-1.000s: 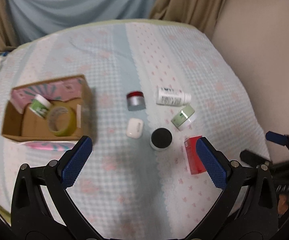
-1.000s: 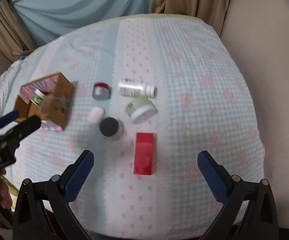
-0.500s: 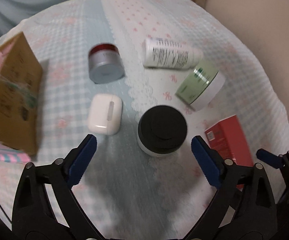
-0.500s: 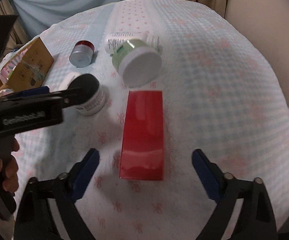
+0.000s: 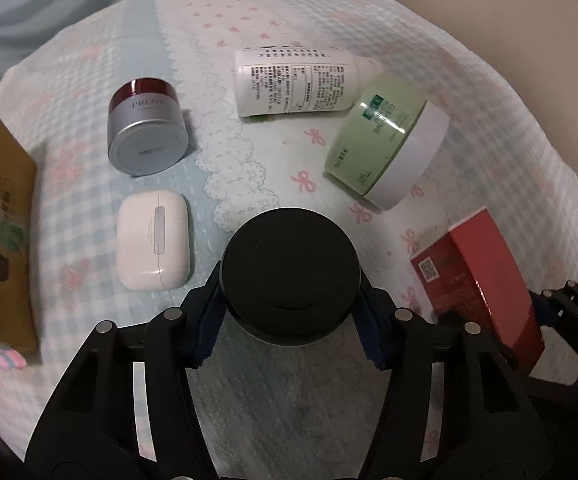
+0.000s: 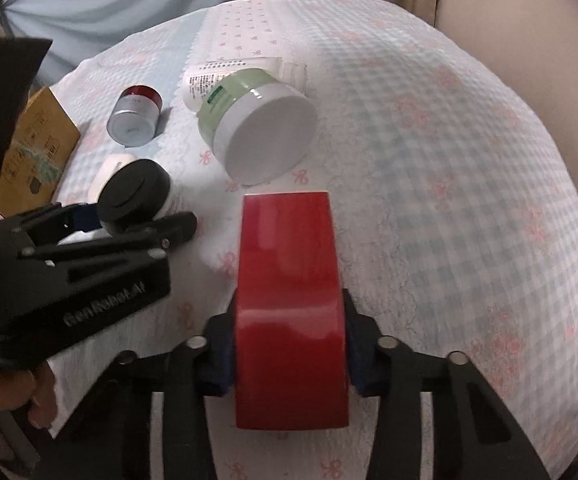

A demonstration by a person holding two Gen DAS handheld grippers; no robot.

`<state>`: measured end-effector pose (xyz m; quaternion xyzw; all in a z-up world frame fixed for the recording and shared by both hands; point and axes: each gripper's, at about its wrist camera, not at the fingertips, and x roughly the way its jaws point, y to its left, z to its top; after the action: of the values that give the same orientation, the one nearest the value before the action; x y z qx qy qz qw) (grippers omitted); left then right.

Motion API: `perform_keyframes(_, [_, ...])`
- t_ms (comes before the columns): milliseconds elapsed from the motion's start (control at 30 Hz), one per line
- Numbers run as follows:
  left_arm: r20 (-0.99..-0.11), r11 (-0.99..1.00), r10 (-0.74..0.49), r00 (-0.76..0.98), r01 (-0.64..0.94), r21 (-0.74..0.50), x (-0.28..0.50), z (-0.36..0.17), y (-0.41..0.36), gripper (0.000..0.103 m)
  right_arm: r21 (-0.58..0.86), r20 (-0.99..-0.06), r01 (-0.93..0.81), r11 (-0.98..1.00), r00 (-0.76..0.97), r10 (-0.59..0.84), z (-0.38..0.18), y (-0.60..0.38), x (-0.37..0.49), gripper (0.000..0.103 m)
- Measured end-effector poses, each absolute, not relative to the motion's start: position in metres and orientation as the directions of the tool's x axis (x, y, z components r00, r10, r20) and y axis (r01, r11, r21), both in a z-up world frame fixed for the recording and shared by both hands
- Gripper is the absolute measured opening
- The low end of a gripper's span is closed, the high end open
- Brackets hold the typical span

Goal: Organize rigid objects
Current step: 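Grasp the black-lidded jar with the left gripper while the right gripper grasps the red box, then carry the black-lidded jar and red box into the box and release both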

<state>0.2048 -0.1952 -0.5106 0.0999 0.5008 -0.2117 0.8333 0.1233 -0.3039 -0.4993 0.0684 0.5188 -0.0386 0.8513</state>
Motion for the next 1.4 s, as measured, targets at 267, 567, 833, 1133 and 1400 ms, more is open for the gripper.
perform_keyframes(267, [-0.883, 0.89, -0.25, 0.397, 0.453, -0.048, 0.205, -0.506, -0.197, 0.054, 0.092, -0.896, 0.138, 0.986, 0.444, 0.021, -0.499, -0.306, 0.126, 0.038])
perform_keyframes(567, [-0.877, 0.911, -0.23, 0.421, 0.41, -0.042, 0.201, -0.465, -0.19, 0.053, 0.114, -0.894, 0.167, 0.979, 0.447, 0.027, -0.468, -0.321, 0.121, 0.038])
perform_keyframes(833, [-0.835, 0.927, -0.233, 0.499, 0.373, -0.037, 0.186, -0.368, -0.188, 0.053, 0.127, -0.865, 0.194, 0.973, 0.502, 0.012, -0.377, -0.336, 0.114, 0.038])
perform_keyframes(1133, [-0.783, 0.961, -0.231, 0.577, 0.259, -0.092, 0.152, -0.232, -0.156, 0.053, 0.149, -0.795, 0.123, 0.981, 0.606, 0.045, -0.237, -0.327, 0.101, 0.038])
perform_keyframes(1400, [-0.726, 0.984, -0.177, 0.665, 0.147, -0.105, 0.135, -0.158, -0.088, 0.053, 0.181, -0.752, -0.008, 0.983, 0.643, 0.144, -0.163, -0.279, 0.11, 0.038])
